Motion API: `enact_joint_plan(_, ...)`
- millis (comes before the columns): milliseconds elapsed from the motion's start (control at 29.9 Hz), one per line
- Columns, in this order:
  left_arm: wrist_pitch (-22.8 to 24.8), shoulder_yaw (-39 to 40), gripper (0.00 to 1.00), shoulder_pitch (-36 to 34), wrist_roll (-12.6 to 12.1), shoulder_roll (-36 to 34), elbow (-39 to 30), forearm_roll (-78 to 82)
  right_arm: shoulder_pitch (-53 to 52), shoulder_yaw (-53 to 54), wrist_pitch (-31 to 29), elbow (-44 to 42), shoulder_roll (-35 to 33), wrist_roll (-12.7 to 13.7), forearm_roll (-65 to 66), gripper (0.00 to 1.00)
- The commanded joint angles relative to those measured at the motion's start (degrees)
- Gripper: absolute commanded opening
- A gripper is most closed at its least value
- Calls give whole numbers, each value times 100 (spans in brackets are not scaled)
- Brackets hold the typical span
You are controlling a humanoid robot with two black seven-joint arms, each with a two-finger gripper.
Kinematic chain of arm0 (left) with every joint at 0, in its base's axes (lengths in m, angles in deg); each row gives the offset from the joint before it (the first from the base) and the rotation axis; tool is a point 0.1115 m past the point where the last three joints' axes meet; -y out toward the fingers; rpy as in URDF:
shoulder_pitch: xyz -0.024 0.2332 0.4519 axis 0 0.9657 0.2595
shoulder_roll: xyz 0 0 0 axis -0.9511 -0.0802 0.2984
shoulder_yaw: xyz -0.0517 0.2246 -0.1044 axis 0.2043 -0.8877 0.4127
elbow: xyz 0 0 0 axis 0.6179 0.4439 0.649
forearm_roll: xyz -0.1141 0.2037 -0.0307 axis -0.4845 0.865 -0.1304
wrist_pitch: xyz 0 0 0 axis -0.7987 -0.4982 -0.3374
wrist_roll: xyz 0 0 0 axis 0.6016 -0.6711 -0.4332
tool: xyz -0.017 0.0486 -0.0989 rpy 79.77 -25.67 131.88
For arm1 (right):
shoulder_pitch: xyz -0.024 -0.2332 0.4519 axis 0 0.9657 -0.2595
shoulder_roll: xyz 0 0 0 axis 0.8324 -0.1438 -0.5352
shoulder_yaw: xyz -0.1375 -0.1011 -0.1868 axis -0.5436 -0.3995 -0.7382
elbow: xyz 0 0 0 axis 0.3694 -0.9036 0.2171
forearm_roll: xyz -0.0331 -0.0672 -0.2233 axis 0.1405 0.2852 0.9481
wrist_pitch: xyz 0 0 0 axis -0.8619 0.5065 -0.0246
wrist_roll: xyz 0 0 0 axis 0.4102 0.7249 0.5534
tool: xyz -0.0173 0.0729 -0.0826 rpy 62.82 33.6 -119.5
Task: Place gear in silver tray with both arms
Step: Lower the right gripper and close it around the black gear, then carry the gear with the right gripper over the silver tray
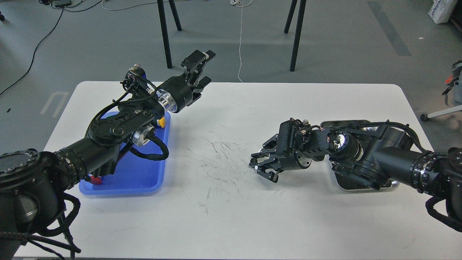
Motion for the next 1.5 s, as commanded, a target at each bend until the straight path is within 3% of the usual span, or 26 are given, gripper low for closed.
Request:
enact_joint_plan(0, 0, 0, 100, 1, 0, -7, 0, 3, 2, -13, -12, -1, -1, 1, 3, 22)
enact_joint_plan(268, 0, 0, 100, 1, 0, -25, 0, 3, -68, -13, -48, -10, -10, 1, 12, 5)
enact_joint_plan(803, 0, 0, 100, 1, 0, -33, 0, 3, -692, -5, -83, -1, -467, 1, -6, 3)
enact_joint_plan(1471, 96, 0, 100, -60, 0, 19, 0, 99, -816, -5, -74, 131, -1829, 1, -14, 3)
